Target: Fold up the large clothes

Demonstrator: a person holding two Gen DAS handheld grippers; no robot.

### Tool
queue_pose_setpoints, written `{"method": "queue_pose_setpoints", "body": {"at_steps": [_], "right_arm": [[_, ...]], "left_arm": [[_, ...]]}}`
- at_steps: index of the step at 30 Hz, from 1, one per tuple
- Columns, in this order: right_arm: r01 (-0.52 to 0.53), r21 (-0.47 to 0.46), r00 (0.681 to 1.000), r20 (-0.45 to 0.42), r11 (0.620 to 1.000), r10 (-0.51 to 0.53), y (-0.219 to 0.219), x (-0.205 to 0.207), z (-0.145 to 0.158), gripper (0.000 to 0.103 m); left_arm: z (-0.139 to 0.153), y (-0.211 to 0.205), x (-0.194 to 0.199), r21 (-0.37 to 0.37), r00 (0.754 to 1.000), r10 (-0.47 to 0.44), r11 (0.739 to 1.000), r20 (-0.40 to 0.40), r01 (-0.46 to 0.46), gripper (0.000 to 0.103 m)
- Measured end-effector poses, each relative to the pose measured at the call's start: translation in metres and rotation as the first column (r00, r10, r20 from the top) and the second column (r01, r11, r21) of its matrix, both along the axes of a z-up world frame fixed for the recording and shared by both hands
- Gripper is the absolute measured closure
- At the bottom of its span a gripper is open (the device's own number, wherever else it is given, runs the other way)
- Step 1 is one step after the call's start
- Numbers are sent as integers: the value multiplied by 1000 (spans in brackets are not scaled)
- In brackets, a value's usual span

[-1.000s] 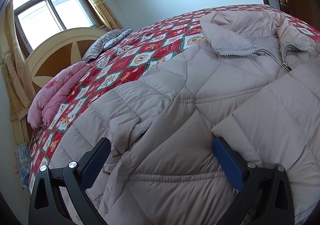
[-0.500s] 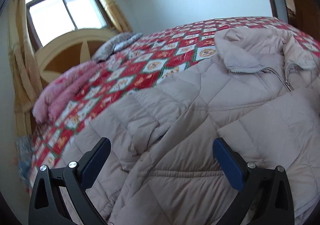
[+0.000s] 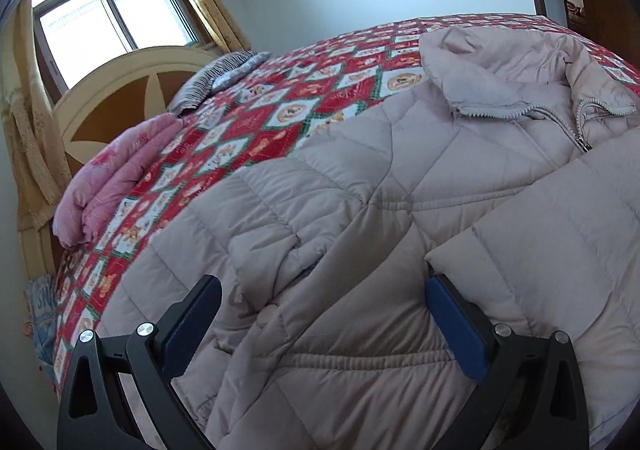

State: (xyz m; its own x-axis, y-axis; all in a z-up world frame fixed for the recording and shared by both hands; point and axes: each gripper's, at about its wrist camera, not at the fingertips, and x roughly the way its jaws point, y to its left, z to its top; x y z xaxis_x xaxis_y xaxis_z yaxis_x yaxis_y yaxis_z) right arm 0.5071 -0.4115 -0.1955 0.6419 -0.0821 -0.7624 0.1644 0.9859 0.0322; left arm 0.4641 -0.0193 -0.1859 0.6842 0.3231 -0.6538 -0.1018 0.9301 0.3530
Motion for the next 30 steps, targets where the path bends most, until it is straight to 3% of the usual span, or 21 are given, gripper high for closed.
{"method": "queue_pose_setpoints", "body": {"at_steps": [6,10,12,14,17,20,23,30], "right_arm": [[-2,-51,1000,-24,999,1,4,0,-2,56],[6,-36,1000,13,999,-6,28,-30,30,55],[-69,0,997,20,998,69,58,-46,41,40],[-155,15,988,29,988,155,90,-60,45,35],[-269,-1,963,24,963,269,140,-74,34,35],[-294,-38,956,-22,955,294,168,-72,7,35],[-281,-56,960,-25,958,280,171,-70,-13,35],[-276,-39,961,5,960,276,167,-76,-19,33]], "left_arm": [[-5,-1,4,-15,1000,5,1000,-8,-5,1],[-5,0,4,-25,1000,6,1000,-1,-6,1],[-5,-1,4,-25,1000,7,1000,0,-7,1],[-5,0,4,-22,1000,7,1000,0,-7,1],[-4,1,3,-20,1000,7,1000,1,-7,1],[-4,0,3,-23,1000,7,1000,0,-7,1],[-4,0,1,-25,1000,6,1000,-2,-6,1],[8,11,-7,-57,1000,-5,998,-19,4,1]]}}
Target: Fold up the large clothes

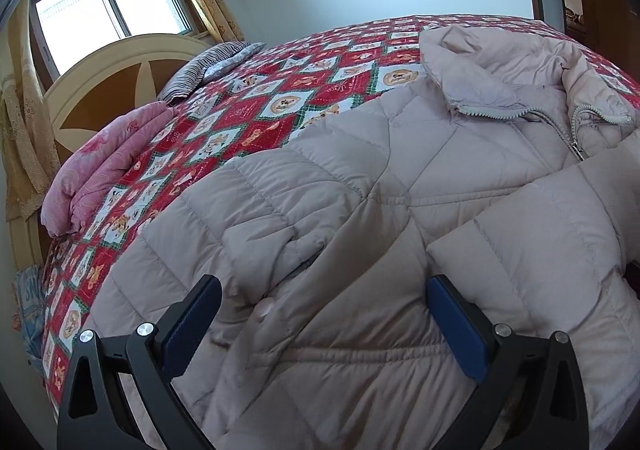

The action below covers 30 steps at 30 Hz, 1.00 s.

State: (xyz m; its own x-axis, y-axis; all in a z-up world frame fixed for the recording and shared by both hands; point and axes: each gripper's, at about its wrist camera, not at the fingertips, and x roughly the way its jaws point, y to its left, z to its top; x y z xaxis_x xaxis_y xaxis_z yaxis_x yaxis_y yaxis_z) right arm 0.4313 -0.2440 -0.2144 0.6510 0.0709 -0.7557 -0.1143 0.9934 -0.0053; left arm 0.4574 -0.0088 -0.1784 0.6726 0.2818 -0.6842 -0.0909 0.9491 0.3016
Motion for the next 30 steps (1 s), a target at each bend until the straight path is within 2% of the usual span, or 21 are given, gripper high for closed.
{"method": "queue_pose_setpoints", "body": {"at_steps": [4,7,11,13,16,19,22,26,28,29,30], "right_arm": [[0,14,1000,8,1000,0,2,0,2,33],[0,14,1000,12,1000,-1,2,0,3,33],[1,15,1000,17,1000,-1,2,-1,3,33],[1,15,1000,19,1000,-1,2,-2,3,33],[2,17,1000,21,1000,-2,1,-2,4,32],[1,16,1000,21,1000,-2,1,-2,3,32],[2,10,1000,21,1000,-2,1,-2,3,32],[7,-1,1000,19,1000,-7,1,-2,5,30],[3,3,1000,26,1000,-3,-1,-6,11,30],[6,3,999,35,1000,-6,-4,-12,15,30],[3,3,999,44,1000,-3,-4,-17,19,30]], "left_arm": [[24,34,-31,10,999,14,1000,49,-15,1],[35,80,-60,66,995,54,996,84,-59,1],[40,156,-98,119,982,160,978,104,-172,1],[38,201,-122,123,965,242,960,97,-253,1],[38,252,-164,55,935,340,936,100,-347,1],[34,279,-199,-54,925,375,927,66,-372,1],[26,285,-216,-149,930,365,922,30,-357,1],[11,267,-210,-170,946,323,933,13,-316,2],[4,253,-204,-168,955,297,941,-8,-294,25],[0,248,-201,-171,960,280,945,-22,-279,51],[-1,246,-200,-170,962,272,947,-27,-272,67]]}}
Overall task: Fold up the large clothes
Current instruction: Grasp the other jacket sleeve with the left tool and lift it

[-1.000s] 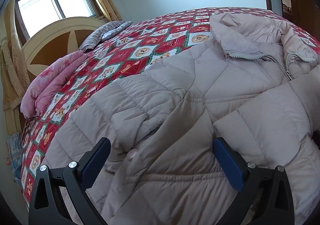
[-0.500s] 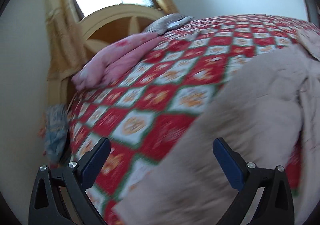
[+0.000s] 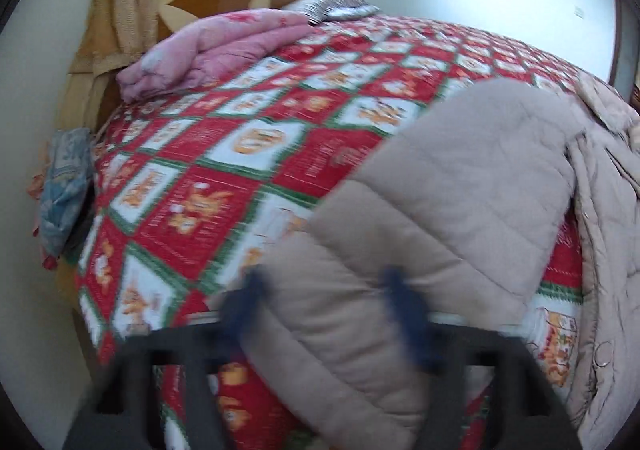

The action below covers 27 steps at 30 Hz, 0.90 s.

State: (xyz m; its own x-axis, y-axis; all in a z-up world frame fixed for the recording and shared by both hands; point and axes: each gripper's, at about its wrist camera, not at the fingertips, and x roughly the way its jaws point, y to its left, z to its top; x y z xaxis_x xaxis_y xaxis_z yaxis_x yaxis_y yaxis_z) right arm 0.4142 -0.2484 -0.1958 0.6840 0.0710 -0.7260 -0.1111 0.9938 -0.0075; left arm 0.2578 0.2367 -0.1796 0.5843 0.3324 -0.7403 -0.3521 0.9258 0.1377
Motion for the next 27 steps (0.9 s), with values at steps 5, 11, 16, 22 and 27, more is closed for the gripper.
{"method": "queue_pose_setpoints", "body": {"at_steps": [5,11,16,22,27], "right_arm": [[-40,-17,998,56,999,41,-7,-27,20,29],[-27,-72,998,51,997,30,-21,-41,27,28],[14,-79,999,54,997,-10,-44,-48,28,27],[62,-3,997,47,998,-62,-73,-59,16,26],[36,-16,999,16,999,-36,-71,-58,4,26]], "left_arm": [[10,-8,1,42,1000,-14,999,11,14,103],[58,-10,7,182,994,-18,983,108,-2,103],[104,-29,28,239,983,-90,970,160,50,103],[113,-17,23,150,980,-76,988,185,48,102],[93,10,3,95,985,62,992,162,-78,102]]}}
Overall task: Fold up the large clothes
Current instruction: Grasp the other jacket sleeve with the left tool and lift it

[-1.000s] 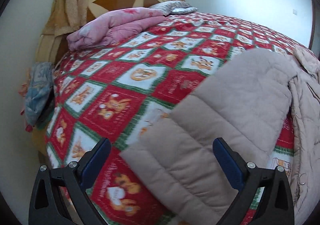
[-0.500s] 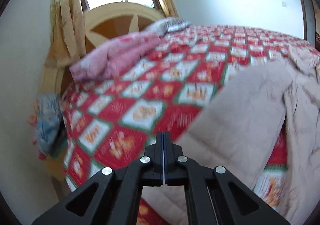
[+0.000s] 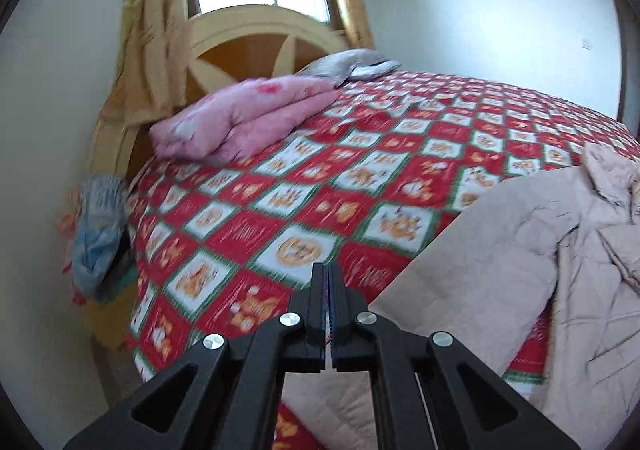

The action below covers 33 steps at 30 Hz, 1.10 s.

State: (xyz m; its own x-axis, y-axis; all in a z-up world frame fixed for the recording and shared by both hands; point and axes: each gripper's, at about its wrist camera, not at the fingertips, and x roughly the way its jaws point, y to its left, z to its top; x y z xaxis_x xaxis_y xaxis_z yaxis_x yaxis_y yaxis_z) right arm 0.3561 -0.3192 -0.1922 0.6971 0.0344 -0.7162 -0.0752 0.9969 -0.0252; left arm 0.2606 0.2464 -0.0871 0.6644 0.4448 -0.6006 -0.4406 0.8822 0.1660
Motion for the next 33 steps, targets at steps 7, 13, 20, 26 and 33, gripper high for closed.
{"method": "queue_pose_setpoints", "body": {"at_steps": [7,13,20,26,33], "right_arm": [[-5,-14,1000,-14,1000,5,1,1,-11,22],[-4,-38,1000,-28,999,3,5,1,-15,20],[-3,-29,999,-33,1000,2,3,2,-17,19],[-3,-25,999,-36,1000,2,3,3,-18,18],[-2,-32,999,-35,999,1,4,3,-19,16]], "left_arm": [[-51,19,-24,-137,998,19,990,-55,-26,102],[-98,-5,-25,-194,992,-45,981,-119,21,102],[-100,-7,-34,-148,997,-35,989,-70,25,101],[-66,-20,-62,-77,985,-125,988,122,135,101],[-48,-5,-71,-191,974,-121,969,194,159,8]]}}
